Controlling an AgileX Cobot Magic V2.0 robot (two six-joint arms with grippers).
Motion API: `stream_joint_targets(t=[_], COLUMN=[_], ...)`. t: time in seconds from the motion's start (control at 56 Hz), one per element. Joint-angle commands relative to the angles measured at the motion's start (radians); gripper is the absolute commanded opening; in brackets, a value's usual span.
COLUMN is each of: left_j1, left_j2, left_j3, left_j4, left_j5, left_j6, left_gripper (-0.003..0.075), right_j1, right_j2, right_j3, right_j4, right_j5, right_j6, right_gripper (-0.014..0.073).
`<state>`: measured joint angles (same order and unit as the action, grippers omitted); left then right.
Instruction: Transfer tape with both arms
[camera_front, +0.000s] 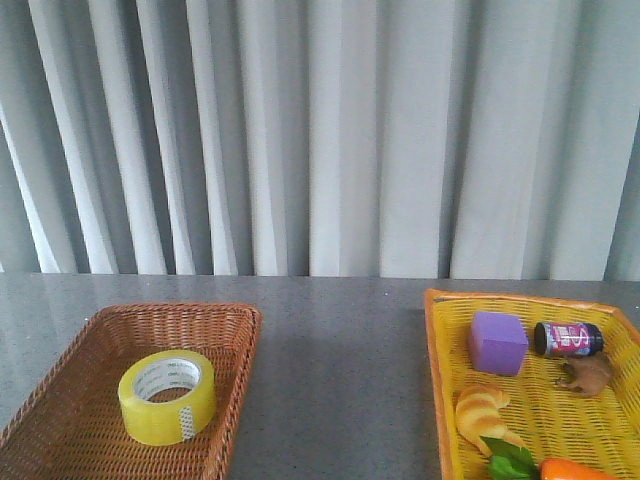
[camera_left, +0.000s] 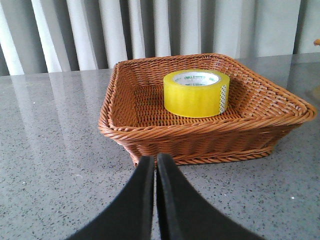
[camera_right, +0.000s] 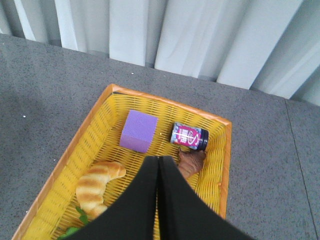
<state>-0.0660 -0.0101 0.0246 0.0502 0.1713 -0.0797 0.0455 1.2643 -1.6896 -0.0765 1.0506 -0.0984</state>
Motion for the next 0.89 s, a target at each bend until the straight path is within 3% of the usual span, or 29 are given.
stream_joint_targets(t=[0.0, 0.125, 0.447, 0.643, 0.876], left_j1=[-0.005, -0.005, -0.005, -0.005, -0.005], left_j2=[-0.017, -0.017, -0.017, -0.017, -0.017], left_j3=[-0.008, -0.008, -0.008, -0.008, -0.008], left_j4=[-0.004, -0.004, -0.004, -0.004, -0.004], left_j5=[-0.068, -0.068, -0.068, -0.068, -0.068], left_j6=[-0.004, -0.004, -0.004, -0.004, -0.004], left_gripper=[-0.0006, -0.0006, -0.0006, -0.0006, -0.0006], right_j1=[0.000, 0.000, 0.000, 0.000, 0.000], right_j2=[-0.137, -0.301, -0.746, -0.939, -1.105], right_j3=[0.191, 0.496, 1.176, 1.421, 1.601], right_j4=[-0.005, 0.010, 0.013, 0.018, 0.093], right_j5=[-0.256, -0.485, -0.754, -0.860, -0.906], right_j6=[0.026, 0.059, 0.077, 0.098, 0.115], right_gripper=[-0.0007, -0.0007, -0.0007, -0.0007, -0.0007])
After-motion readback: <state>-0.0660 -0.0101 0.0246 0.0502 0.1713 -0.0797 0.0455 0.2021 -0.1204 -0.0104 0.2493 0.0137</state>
